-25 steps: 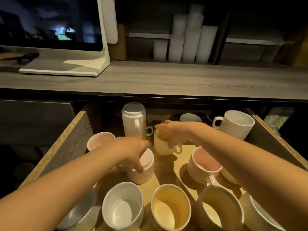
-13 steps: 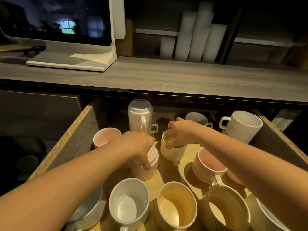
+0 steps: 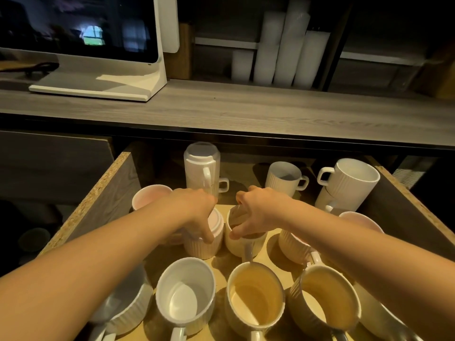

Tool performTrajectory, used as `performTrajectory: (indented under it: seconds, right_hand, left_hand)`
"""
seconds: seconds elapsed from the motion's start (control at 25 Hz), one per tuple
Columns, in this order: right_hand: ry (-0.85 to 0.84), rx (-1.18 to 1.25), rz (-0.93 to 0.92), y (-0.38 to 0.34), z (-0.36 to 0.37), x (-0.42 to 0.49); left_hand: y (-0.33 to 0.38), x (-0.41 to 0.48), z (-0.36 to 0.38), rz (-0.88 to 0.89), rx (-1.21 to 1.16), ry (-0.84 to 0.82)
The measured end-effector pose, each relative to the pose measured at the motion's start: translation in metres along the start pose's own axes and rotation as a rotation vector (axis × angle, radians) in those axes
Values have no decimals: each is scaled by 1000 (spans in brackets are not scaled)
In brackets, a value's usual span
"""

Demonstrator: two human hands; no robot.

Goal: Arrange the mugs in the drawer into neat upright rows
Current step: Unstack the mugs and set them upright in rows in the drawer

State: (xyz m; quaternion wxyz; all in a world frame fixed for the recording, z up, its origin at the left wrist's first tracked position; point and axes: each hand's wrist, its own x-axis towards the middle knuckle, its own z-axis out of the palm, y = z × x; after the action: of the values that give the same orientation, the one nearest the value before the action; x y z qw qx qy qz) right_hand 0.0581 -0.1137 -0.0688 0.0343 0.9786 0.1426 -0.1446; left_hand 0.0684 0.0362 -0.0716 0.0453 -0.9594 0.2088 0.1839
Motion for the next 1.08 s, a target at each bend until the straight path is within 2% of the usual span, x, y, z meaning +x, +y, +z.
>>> performTrajectory:
  seconds: [0.24,0.4,0.56,0.72,0.84,0.96,1.08]
  right_hand:
    - [15,-43,-10,-4,7,-7]
    - [25,-37,-20,0,3,-12]
    - [86,178,-32,20,-8,-24]
    - [106,509,-114,37,-12,-29]
    - [141,673,-208,31,-13,-33]
    - [256,766,-338,20,-13,-36]
    - [396,831,-369,23,-19,-39]
  left_hand:
    - [0,3,9,-2,-49,-39]
    - [-4,3,11,13,-76,-1]
    - [-22,-1,-1,5,-296,5]
    - [-45,-7,-24,117,-420,109]
    - [-52,-14,-40,199,-650,153]
    - [-45,-20,-46,305,-900,130]
    - [-37,-20,-45,377,-1069,140]
